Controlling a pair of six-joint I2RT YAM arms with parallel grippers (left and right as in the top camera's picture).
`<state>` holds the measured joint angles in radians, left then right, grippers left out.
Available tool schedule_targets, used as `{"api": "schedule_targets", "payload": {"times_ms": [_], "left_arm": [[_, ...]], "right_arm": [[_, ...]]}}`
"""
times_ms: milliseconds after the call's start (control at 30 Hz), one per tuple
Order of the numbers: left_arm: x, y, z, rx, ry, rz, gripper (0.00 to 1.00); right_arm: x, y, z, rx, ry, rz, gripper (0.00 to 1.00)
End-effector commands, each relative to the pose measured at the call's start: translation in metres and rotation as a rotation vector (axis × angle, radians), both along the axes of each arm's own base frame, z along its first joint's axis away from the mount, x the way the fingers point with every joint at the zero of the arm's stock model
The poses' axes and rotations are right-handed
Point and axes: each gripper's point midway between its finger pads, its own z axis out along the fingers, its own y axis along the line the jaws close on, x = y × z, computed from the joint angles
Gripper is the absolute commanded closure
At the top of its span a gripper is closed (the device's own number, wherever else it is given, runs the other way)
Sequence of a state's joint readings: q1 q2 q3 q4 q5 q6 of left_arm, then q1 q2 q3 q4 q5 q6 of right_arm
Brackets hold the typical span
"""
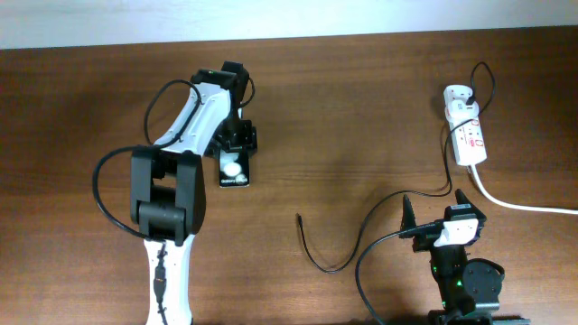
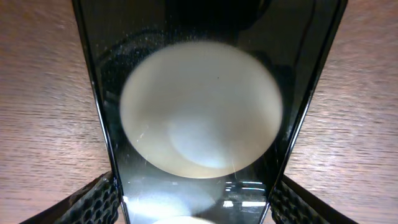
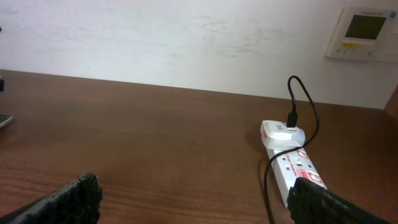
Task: Plug charger to phone and switch on socket
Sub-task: 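Lift the phone with the left gripper and tilt it upright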
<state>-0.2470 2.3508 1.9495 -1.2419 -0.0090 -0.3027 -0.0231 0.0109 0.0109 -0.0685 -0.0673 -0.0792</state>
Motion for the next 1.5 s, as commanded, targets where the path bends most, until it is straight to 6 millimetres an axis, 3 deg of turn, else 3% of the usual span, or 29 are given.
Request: {"api": "schedule_targets", "payload": {"times_ms": [0,100,300,433,500,667,767,1000,1267,1467], "left_arm": [[0.01,-0.002,0.013,0.001,-0.032,-0.007,1.0],[0.009,-0.014,0.018,-0.069,-0.019,-0.003,1.0],[-0.009,-0.083,0.039,-0.488,0.091,0.022,1.0],[-0.015,-0.142,0.091,-0.942,0.175,0.036,1.0],[-0.011,-0.156,0.11,-1.075,0.185,0.043,1.0],[-0.012,-0.161,0.121,-1.09,0.358,0.3,1.0],[-0.015,-0.167,0.138,-1.16,0.469,0.389,1.0],[-0.015,-0.17,0.174,-1.337,0.591,0.412,1.0],[0.003,-0.141,0.176,-1.327,0.647,0.58,1.0],[0.007,-0.134,0.18,-1.344,0.678,0.62,1.0]], "right_arm": [[0.0,0.0,-0.003,0.0,0.005,-0.002,0.01],[0.0,0.0,-0.003,0.0,0.005,-0.002,0.01],[0.0,0.0,-0.003,0.0,0.005,-0.002,0.01],[0.0,0.0,-0.003,0.0,0.006,-0.003,0.01],[0.0,0.0,-0.003,0.0,0.006,-0.002,0.01],[0.0,0.0,-0.003,0.0,0.005,-0.002,0.01],[0.0,0.0,-0.003,0.0,0.005,-0.002,0.01],[0.0,0.0,-0.003,0.0,0.006,-0.002,0.01],[0.0,0.0,-0.003,0.0,0.005,-0.002,0.01],[0.0,0.0,-0.003,0.0,0.006,-0.002,0.01]]}}
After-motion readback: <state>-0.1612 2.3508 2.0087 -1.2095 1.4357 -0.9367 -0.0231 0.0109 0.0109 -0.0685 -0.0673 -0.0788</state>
